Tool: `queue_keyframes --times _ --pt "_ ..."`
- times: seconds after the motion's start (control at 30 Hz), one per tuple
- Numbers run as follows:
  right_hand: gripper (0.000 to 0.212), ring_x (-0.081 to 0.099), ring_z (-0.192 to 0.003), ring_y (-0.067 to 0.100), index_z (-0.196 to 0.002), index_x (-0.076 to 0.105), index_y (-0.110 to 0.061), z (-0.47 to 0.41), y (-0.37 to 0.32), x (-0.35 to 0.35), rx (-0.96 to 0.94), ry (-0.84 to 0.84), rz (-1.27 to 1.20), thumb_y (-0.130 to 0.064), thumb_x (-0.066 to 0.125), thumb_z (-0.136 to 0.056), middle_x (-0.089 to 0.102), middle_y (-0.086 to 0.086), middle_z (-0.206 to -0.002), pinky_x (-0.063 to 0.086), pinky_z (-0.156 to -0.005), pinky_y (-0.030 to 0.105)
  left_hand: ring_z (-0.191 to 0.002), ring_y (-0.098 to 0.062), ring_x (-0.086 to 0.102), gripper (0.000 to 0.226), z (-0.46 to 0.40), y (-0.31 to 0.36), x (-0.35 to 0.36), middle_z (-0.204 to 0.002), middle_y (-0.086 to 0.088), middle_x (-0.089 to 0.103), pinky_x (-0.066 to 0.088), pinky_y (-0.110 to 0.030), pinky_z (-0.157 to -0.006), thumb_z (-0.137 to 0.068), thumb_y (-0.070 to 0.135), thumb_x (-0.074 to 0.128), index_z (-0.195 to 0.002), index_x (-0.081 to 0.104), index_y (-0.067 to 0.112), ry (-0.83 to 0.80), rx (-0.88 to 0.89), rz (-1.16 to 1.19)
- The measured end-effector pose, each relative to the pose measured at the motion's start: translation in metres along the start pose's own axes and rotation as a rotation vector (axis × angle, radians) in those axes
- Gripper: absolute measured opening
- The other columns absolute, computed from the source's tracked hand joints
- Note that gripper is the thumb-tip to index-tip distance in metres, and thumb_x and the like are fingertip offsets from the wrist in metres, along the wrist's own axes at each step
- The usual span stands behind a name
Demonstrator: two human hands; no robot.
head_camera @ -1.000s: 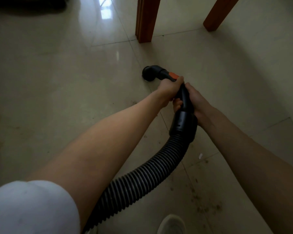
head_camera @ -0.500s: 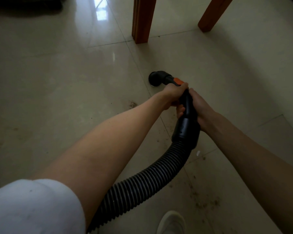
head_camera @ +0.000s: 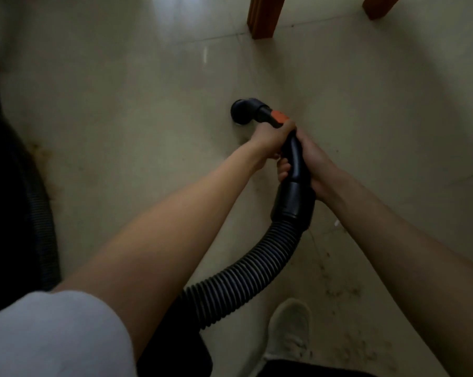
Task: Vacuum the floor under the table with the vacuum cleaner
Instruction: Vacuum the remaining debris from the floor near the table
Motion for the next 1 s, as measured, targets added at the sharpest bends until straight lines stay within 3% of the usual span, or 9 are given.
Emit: queue_keyframes --times 0.3,0.5,0.67,0.83,1.0 --pt "0.057 0.040 -0.028 0.009 -0.074 0.046 -0.008 0.029 0.045 0.046 0.084 -0.021 -0.012 -0.059 0.031 -0.097 0.040 0.001 -0.040 0.035 -0.030 0.015 -0.045 -0.012 0.042 0.027 0.053 -0.028 -0.047 -0.061 -0.002 0.046 0.029 -0.012 -0.033 -0.095 0.027 0.050 -0.072 0.046 0.015 0.103 -0.064 0.086" --pt "0.056 0.039 -0.028 0.009 -0.082 0.052 -0.006 0.043 0.076 0.061 0.086 -0.092 -0.021 -0.055 0.032 -0.098 0.039 0.003 -0.040 0.035 -0.030 0.015 -0.020 -0.007 0.034 0.031 0.090 -0.048 -0.060 -0.058 -0.006 0.045 0.027 -0.011 -0.028 -0.097 0.033 0.046 -0.075 0.043 0.011 0.167 -0.158 0.075" --pt "0.053 0.040 -0.030 0.009 -0.088 0.057 -0.007 0.062 0.104 0.072 0.118 -0.137 -0.018 -0.055 0.035 -0.098 0.040 0.003 -0.043 0.037 -0.032 0.015 -0.018 -0.007 0.033 0.030 0.119 -0.066 -0.073 -0.062 -0.007 0.043 0.026 -0.010 -0.028 -0.096 0.034 0.047 -0.085 0.046 0.007 0.197 -0.206 0.050" --pt "0.050 0.043 -0.029 0.010 -0.095 0.060 -0.008 0.074 0.111 0.069 0.108 -0.108 0.011 -0.053 0.039 -0.098 0.044 0.003 -0.039 0.038 -0.032 0.015 -0.019 -0.006 0.031 0.034 0.136 -0.073 -0.070 -0.060 -0.006 0.042 0.024 -0.009 -0.028 -0.097 0.036 0.046 -0.075 0.043 0.009 0.217 -0.237 0.104" --pt "0.051 0.042 -0.030 0.009 -0.092 0.059 -0.008 0.075 0.108 0.043 0.020 -0.049 0.006 -0.053 0.036 -0.099 0.044 0.002 -0.040 0.037 -0.032 0.015 -0.018 -0.007 0.031 0.029 0.136 -0.068 -0.042 -0.062 -0.006 0.042 0.024 -0.008 -0.028 -0.098 0.034 0.043 -0.080 0.041 0.011 0.159 -0.198 0.073"
Point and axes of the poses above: each hand's wrist, its own z-axis away from the middle knuckle, its own x-axis out of the palm, y = z × x, the point moved 5 cm from there along -z, towards the middle knuckle
